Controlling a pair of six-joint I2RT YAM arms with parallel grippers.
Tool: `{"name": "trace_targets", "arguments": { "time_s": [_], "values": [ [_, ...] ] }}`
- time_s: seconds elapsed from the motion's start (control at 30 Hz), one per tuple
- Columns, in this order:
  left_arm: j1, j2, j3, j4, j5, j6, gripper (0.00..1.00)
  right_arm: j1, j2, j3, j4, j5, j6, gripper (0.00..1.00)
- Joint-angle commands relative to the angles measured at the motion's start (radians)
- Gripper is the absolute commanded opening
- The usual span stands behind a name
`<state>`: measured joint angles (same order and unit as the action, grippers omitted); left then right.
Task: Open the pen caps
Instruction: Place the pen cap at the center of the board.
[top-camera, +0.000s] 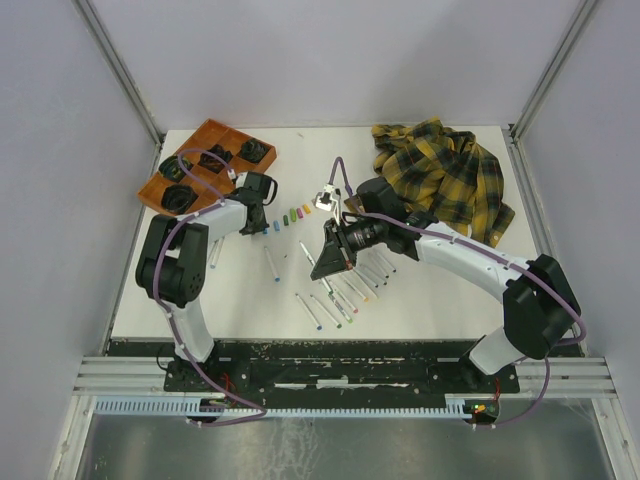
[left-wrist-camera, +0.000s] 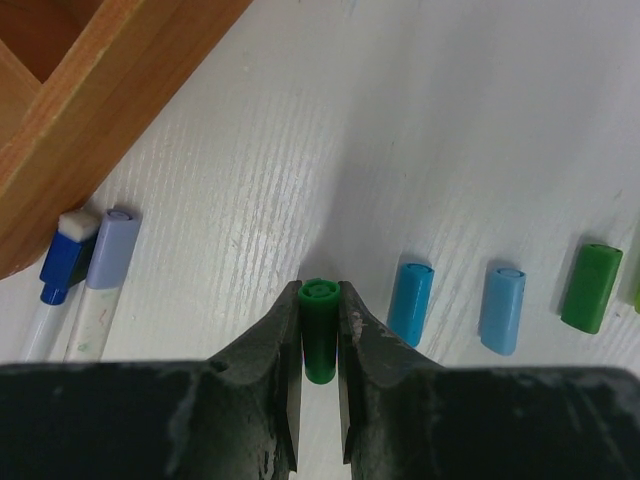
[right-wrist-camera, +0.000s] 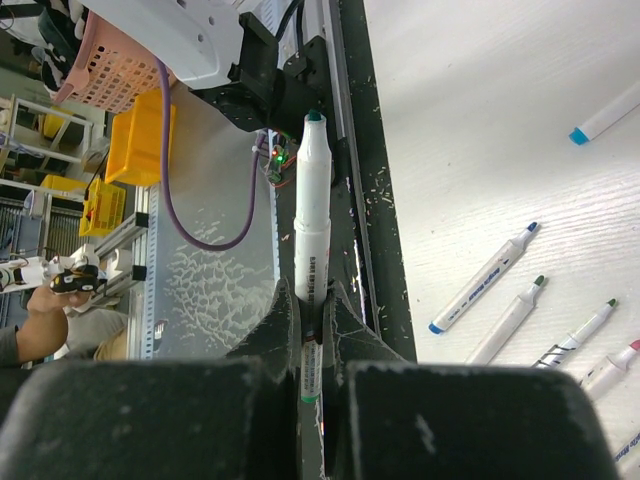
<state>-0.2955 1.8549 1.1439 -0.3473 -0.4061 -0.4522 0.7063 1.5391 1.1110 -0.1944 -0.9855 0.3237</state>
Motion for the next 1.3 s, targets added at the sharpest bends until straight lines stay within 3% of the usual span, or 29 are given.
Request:
{"name": "trace_targets", "arguments": {
  "time_s": [0.0, 0.33, 0.73, 1.27],
  "values": [
    [0.009, 0.017, 0.040, -0.013, 0.015, 0.054, 0.14, -0.005, -0.017, 0.049, 0.017, 0.001, -0.017, 0.00],
    [0.014, 0.033, 0.041, -0.021, 0.025, 0.055, 0.26, -0.008, -0.022, 0.049, 0.016, -0.001, -0.018, 0.00],
    [0.021, 0.023, 0.037, -0.024, 0.032, 0.055, 0.29, -0.012, -0.024, 0.050, 0.016, -0.002, -0.018, 0.00],
    [0.021, -0.150, 0.003, -0.030, 0.051, 0.016, 0.36, -0.013, -0.031, 0.046, 0.016, -0.001, -0.026, 0.00]
  ]
}}
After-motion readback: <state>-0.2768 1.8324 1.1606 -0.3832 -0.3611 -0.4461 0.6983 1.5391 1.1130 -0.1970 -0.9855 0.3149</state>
